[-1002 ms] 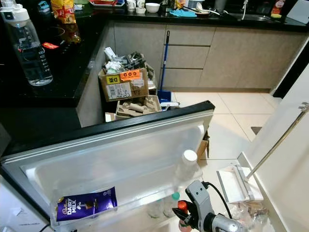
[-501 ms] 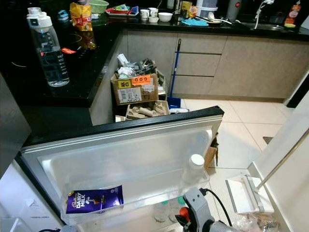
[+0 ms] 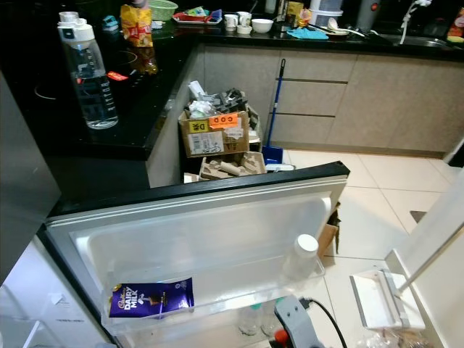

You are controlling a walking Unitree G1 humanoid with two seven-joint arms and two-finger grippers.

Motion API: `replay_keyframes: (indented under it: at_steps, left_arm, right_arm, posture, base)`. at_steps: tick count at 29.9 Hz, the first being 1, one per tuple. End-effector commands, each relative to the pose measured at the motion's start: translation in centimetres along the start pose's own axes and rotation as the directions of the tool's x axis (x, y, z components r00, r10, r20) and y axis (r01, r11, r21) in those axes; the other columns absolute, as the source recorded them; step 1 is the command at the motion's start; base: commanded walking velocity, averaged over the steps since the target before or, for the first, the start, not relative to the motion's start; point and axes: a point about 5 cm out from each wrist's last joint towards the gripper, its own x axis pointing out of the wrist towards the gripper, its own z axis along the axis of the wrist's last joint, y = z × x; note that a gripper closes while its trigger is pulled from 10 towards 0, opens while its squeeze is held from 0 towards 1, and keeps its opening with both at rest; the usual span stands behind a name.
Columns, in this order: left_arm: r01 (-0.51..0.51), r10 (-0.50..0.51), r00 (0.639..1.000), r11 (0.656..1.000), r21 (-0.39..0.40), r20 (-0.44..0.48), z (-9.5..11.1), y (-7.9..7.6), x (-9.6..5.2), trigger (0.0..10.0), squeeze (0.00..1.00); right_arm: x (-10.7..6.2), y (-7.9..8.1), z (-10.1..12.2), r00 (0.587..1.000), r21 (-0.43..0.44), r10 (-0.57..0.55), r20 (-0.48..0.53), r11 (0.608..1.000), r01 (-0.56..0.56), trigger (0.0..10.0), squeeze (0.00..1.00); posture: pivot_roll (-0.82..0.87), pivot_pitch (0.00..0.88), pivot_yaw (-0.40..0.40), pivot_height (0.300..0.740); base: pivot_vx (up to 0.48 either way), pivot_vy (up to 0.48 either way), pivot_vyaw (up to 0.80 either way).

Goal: Restocking fridge

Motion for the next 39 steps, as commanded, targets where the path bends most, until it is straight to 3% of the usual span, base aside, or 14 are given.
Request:
replay_keyframes:
  at_steps: [1, 6, 12, 21, 29, 39]
  left_arm:
    - [-0.019, 0.019, 1.0, 1.0, -0.018, -0.011, -0.3, 0.3, -0.1, 10.0, 0.0]
    - [-0.045, 0.044, 0.998, 0.999, -0.022, -0.034, -1.0, 0.7, -0.4, 10.0, 0.0]
    - [-0.057, 0.056, 0.997, 0.998, -0.02, -0.046, -1.3, 0.7, -0.5, 10.0, 0.0]
    - [-0.064, 0.063, 0.997, 0.998, -0.012, -0.051, -1.4, 0.6, -0.4, 10.0, 0.0]
    - [-0.068, 0.068, 0.996, 0.998, 0.001, -0.06, -1.6, 0.5, -0.4, 10.0, 0.0]
    - [-0.058, 0.059, 0.997, 0.998, 0.019, -0.051, -1.4, 0.4, -0.3, 10.0, 0.0]
  right_arm:
    - [-0.1, 0.3, -0.8, 0.999, 0.018, -0.011, -0.033, 1.0, 0.011, 10.0, 0.0]
    - [-0.7, 0.9, -2.9, 0.995, 0.07, -0.033, -0.095, 0.997, 0.04, 10.0, 0.0]
    - [-0.8, 1.0, -3.2, 0.993, 0.076, -0.042, -0.109, 0.996, 0.05, 10.0, 0.0]
    - [-0.6, 0.9, -2.8, 0.994, 0.073, -0.047, -0.097, 0.996, 0.054, 10.0, 0.0]
    - [-0.5, 0.7, -2.3, 0.995, 0.062, -0.05, -0.085, 0.997, 0.056, 10.0, 0.0]
    - [-0.5, 1.1, -2.6, 0.995, 0.061, -0.038, -0.096, 0.997, 0.044, 10.0, 0.0]
  posture:
    - [-0.07, 0.0, -0.021, 0.74]
    - [-0.07, 0.0, -0.02, 0.74]
    - [-0.08, 0.0, -0.018, 0.74]
    - [-0.08, 0.0, -0.018, 0.74]
    - [-0.07, 0.0, -0.021, 0.74]
    - [-0.08, 0.0, -0.018, 0.74]
  base:
    - [0.0, 0.0, 0.0]
    - [-0.058, 0.0, 0.0]
    - [0.0, 0.0, 0.0]
    - [-0.072, 0.0, 0.0]
    - [-0.381, 0.0, 0.0]
    - [0.0, 0.0, 0.0]
